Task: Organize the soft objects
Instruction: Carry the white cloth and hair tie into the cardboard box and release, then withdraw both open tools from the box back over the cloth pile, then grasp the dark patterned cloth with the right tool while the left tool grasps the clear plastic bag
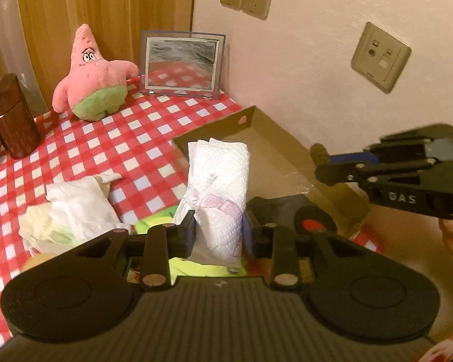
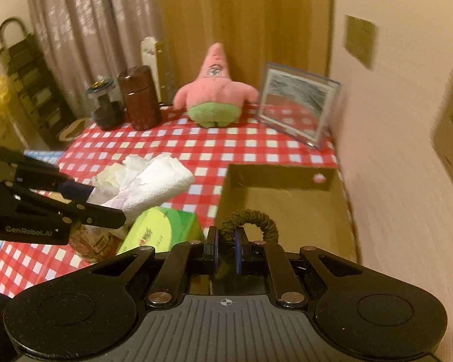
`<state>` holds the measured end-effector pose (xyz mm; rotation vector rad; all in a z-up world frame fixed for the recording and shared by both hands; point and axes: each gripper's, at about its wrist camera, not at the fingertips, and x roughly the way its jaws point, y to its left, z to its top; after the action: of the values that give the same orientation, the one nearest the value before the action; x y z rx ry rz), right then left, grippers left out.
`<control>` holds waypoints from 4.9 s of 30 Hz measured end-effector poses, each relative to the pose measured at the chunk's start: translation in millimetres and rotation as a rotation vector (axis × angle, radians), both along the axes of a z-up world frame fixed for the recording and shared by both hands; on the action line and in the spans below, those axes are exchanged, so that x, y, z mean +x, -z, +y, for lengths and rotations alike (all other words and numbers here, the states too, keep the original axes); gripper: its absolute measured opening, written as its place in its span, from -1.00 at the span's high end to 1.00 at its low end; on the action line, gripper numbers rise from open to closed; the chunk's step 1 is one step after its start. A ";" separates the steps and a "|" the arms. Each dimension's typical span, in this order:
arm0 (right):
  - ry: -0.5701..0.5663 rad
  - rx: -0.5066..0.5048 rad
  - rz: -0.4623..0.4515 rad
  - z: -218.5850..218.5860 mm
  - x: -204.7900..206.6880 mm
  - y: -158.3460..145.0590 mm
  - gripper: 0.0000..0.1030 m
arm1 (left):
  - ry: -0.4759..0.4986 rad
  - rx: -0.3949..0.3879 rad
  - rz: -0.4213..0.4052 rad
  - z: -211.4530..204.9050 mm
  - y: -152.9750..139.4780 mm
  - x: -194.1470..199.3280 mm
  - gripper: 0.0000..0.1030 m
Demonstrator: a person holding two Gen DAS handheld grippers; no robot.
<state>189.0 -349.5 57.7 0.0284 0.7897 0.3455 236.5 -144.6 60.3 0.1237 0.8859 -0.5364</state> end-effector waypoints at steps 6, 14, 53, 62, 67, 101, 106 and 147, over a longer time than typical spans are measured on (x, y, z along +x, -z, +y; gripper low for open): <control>0.068 0.036 0.005 -23.9 -32.5 6.6 0.79 | -0.069 -0.084 0.042 -16.0 11.6 -20.8 0.44; 0.145 0.061 0.017 -45.9 -54.4 22.7 0.79 | -0.106 -0.143 0.067 -36.8 26.0 -40.0 0.44; 0.240 0.105 0.091 -74.1 -20.2 69.4 0.79 | -0.124 -0.198 0.079 -75.6 67.1 -22.6 -0.10; 0.266 0.141 0.090 -82.1 -16.2 69.5 0.29 | -0.118 -0.192 0.062 -72.3 64.1 -26.0 -0.10; 0.280 0.143 0.080 -85.1 -19.2 68.0 -0.07 | -0.117 -0.186 0.060 -68.9 64.9 -28.2 -0.10; 0.018 0.057 0.000 -5.3 -32.6 16.3 -0.07 | -0.010 -0.106 -0.059 7.1 25.7 -66.9 -0.33; -0.076 0.015 -0.013 20.9 -24.2 10.7 -0.07 | 0.002 -0.055 -0.093 44.8 14.9 -63.0 -0.33; -0.995 -0.602 0.003 229.4 86.6 99.3 -0.06 | 0.292 0.380 -0.110 197.2 20.0 43.2 -0.53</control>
<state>275.6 -120.2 -41.6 -0.9557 0.8415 1.0263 279.7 52.5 40.2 0.6296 0.8592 -0.6208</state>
